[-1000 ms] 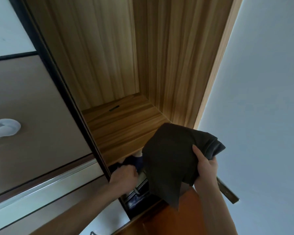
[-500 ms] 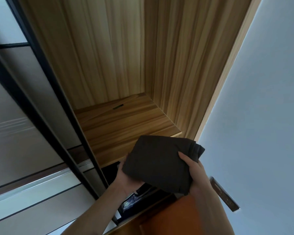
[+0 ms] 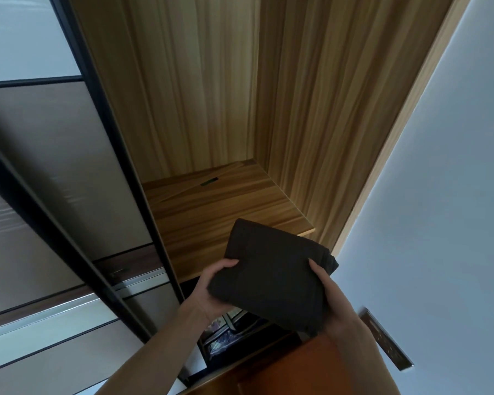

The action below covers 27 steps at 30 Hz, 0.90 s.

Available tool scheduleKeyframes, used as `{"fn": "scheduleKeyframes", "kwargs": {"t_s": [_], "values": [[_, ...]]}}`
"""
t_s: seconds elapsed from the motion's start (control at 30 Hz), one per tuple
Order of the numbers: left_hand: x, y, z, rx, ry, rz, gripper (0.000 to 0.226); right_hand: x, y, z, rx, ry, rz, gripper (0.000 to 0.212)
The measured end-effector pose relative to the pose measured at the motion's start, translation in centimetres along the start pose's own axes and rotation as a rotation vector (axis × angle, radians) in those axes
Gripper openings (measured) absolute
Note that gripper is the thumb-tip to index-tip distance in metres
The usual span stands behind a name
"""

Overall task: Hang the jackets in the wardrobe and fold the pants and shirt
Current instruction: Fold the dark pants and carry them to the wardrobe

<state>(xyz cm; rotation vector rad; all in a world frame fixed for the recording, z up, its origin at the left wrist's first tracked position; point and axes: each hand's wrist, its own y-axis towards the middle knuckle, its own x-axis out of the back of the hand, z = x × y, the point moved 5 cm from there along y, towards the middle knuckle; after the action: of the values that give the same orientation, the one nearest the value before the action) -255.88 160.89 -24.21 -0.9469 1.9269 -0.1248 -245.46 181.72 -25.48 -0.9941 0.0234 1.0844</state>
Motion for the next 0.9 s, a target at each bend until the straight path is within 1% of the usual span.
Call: {"fn": "scheduleKeyframes", "kwargs": {"t_s": [0.07,0.2,0.3,0.37,0.43,0.53,0.63,0.73,0.9], "values": [[0.0,0.0,-0.4,0.002,-0.002,0.0,0.065,-0.4,0.5,-0.3,-0.019,0.037,0.026,0.097],[0.2,0.1,-1.7,0.018,0.019,-0.01,0.062,-1.1,0.8,-0.3,0.046,0.05,0.059,0.082],[0.4,0.2,-3.4,0.002,0.089,-0.058,0.055,-1.9,1.1,0.2,0.12,0.026,0.041,0.072],[0.6,0.1,-4.6,-0.009,0.136,-0.089,0.055,-2.8,1.4,0.6,0.174,0.017,0.046,0.066],[0.9,-0.3,-5.7,-0.015,0.189,-0.122,0.057,-3.8,1.5,1.1,0.229,-0.003,0.043,0.063],[2.1,-0.9,-7.2,-0.049,0.245,-0.202,0.05,-5.5,1.7,1.8,0.287,-0.025,0.059,0.059],[3.1,-1.6,-8.4,-0.116,0.263,-0.246,0.039,-7.2,2.1,2.1,0.313,-0.046,0.069,0.052],[3.9,-1.9,-9.1,-0.227,0.279,-0.277,0.037,-8.6,2.2,2.1,0.322,-0.067,0.075,0.041],[4.9,-2.1,-9.3,-0.362,0.35,-0.392,0.032,-9.3,2.7,1.5,0.31,-0.065,0.08,0.043]]}}
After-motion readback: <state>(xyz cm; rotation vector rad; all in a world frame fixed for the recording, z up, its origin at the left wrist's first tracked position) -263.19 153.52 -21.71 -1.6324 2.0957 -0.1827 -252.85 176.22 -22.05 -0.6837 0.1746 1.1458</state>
